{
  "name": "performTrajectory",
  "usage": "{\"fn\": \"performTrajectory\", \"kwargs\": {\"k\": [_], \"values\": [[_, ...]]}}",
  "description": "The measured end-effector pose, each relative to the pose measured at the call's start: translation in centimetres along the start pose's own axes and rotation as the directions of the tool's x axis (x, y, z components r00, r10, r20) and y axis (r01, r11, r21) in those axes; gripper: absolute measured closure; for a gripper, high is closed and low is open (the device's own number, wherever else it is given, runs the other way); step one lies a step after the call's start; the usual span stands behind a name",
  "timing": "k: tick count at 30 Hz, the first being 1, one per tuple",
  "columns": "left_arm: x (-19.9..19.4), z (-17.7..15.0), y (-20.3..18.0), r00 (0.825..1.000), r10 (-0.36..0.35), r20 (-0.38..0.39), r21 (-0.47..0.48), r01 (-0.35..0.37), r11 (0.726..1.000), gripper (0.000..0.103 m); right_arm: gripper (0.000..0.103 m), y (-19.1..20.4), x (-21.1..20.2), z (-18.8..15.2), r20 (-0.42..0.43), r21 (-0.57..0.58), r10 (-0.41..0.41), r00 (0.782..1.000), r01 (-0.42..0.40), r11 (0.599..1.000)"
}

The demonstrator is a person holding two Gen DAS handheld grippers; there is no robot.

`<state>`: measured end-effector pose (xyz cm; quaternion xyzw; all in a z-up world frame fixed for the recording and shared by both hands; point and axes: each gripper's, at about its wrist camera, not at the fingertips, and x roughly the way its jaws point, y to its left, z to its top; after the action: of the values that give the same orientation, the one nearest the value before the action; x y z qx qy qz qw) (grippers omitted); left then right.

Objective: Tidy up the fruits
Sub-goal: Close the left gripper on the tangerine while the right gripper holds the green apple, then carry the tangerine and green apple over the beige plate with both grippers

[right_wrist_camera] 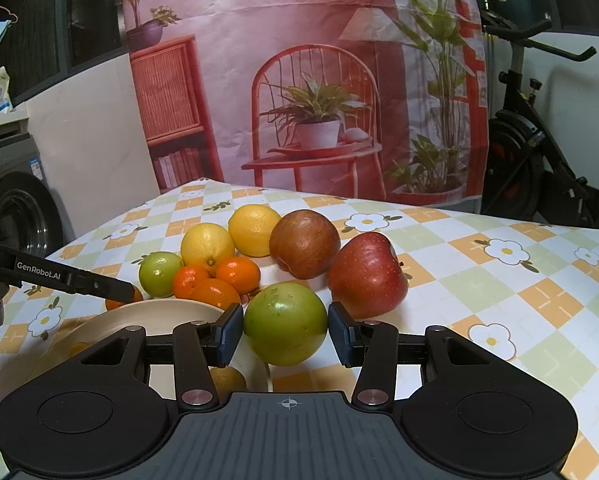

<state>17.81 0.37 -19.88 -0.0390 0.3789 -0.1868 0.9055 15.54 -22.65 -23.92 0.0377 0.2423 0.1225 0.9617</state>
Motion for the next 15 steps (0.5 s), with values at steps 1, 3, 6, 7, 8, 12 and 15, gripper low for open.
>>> {"fn": "performTrajectory", "kwargs": {"k": [1,3,6,7,8,12,15], "values": [[-0.1,0.0,0.1,1.0,0.007,0.002,-0.001,-0.007,1.0,0.07,0.06,0.0,0.0,0.0,0.0,0.001,0.0,1.0,0.0,1.0],[-0.3,0.0,0.4,1.0,0.03,0.007,0.001,-0.03,1.0,0.07,0.06,0.0,0.0,0.0,0.0,0.0,0.0,1.0,0.0,1.0],[-0.6,0.0,0.9,0.999,0.046,0.012,0.003,-0.046,0.999,0.07,0.06,0.0,0.0,0.0,0.0,0.0,0.0,1.0,0.0,1.0],[-0.6,0.0,1.1,0.999,0.043,0.012,0.0,-0.043,0.999,0.07,0.06,0.0,0.0,0.0,0.0,0.001,0.0,1.0,0.0,1.0],[-0.7,0.0,1.1,0.999,0.041,0.012,0.0,-0.041,0.999,0.069,0.06,0.0,0.0,0.0,0.0,0.001,0.0,1.0,0.0,1.0],[-0.5,0.1,1.0,0.999,0.046,0.008,-0.002,-0.046,0.999,0.068,0.06,0.0,0.0,0.0,0.0,0.0,0.0,1.0,0.0,1.0],[-0.2,0.0,1.0,0.999,0.036,-0.008,-0.006,-0.036,0.999,0.066,0.06,-0.1,0.0,0.0,0.001,0.001,0.001,1.0,-0.001,1.0]]}}
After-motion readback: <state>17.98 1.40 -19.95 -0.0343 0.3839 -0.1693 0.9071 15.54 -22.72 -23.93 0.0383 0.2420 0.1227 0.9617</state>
